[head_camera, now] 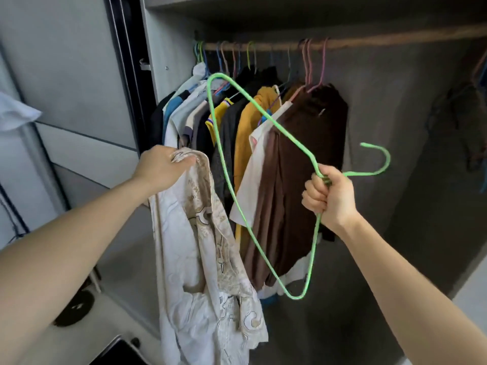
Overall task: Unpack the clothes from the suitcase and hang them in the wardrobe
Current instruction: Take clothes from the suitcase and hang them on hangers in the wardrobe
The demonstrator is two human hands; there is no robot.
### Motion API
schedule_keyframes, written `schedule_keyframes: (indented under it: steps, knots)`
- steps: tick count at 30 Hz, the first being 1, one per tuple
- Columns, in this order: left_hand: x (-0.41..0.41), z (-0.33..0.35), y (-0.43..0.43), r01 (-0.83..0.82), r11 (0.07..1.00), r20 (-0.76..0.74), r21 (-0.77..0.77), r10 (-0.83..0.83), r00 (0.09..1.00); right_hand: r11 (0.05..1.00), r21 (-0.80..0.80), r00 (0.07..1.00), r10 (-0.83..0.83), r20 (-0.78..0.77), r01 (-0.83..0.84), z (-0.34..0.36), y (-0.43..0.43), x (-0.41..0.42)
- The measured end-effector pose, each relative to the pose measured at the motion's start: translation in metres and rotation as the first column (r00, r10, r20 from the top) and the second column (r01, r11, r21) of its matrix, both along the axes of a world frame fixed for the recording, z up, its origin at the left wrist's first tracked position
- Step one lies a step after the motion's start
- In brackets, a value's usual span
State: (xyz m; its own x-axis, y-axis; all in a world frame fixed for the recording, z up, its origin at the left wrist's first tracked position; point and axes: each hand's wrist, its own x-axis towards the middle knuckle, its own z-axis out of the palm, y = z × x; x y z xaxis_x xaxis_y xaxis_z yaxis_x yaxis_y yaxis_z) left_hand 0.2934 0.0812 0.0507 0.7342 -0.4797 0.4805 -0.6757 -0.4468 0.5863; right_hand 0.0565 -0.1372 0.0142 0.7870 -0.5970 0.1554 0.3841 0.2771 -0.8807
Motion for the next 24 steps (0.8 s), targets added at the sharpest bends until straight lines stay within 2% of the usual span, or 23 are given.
schedule_keyframes:
  steps: [2,4,7,9,13,16,18,19,22,24]
  knots:
    - [0.004,-0.007,0.017,-0.024,0.999,0.045,0.046,0.022,0.999,0.976,0.001,0.967,0.216,-0.139,-0.218,-0.007,-0.004,-0.001]
    - [0.011,-0.014,0.036,-0.061,0.994,0.148,0.095,0.047,0.988,0.933,0.001,0.888,0.343,-0.306,-0.360,-0.016,-0.006,0.002]
    - [0.015,-0.017,0.057,-0.118,0.981,0.247,0.153,0.078,0.966,0.891,-0.080,0.762,0.333,-0.555,-0.447,-0.026,0.000,0.012]
    - [0.013,-0.016,0.068,-0.145,0.973,0.274,0.182,0.092,0.957,0.878,-0.190,0.743,0.235,-0.626,-0.438,-0.027,0.012,0.023]
    - [-0.001,-0.020,0.084,-0.201,0.973,0.262,0.114,0.166,0.951,0.878,-0.328,0.834,0.131,-0.535,-0.348,-0.016,0.062,0.051]
    - [-0.016,-0.023,0.090,-0.222,0.975,0.132,0.016,0.218,0.967,0.771,-0.495,0.814,0.052,-0.579,-0.401,-0.028,0.111,0.080]
    - [-0.025,-0.026,0.098,-0.199,0.980,0.060,0.006,0.198,0.978,0.687,-0.569,0.786,0.005,-0.618,-0.452,-0.039,0.139,0.098]
    - [-0.029,-0.027,0.106,-0.192,0.981,0.044,0.021,0.191,0.981,0.678,-0.588,0.799,-0.003,-0.601,-0.440,-0.041,0.151,0.107]
    - [-0.036,-0.029,0.137,-0.227,0.972,0.058,0.058,0.223,0.973,0.803,-0.530,0.900,0.019,-0.436,-0.273,-0.032,0.180,0.128]
    - [-0.042,-0.027,0.157,-0.231,0.973,0.022,-0.010,0.231,0.973,0.797,-0.552,0.926,0.024,-0.377,-0.245,-0.032,0.199,0.138]
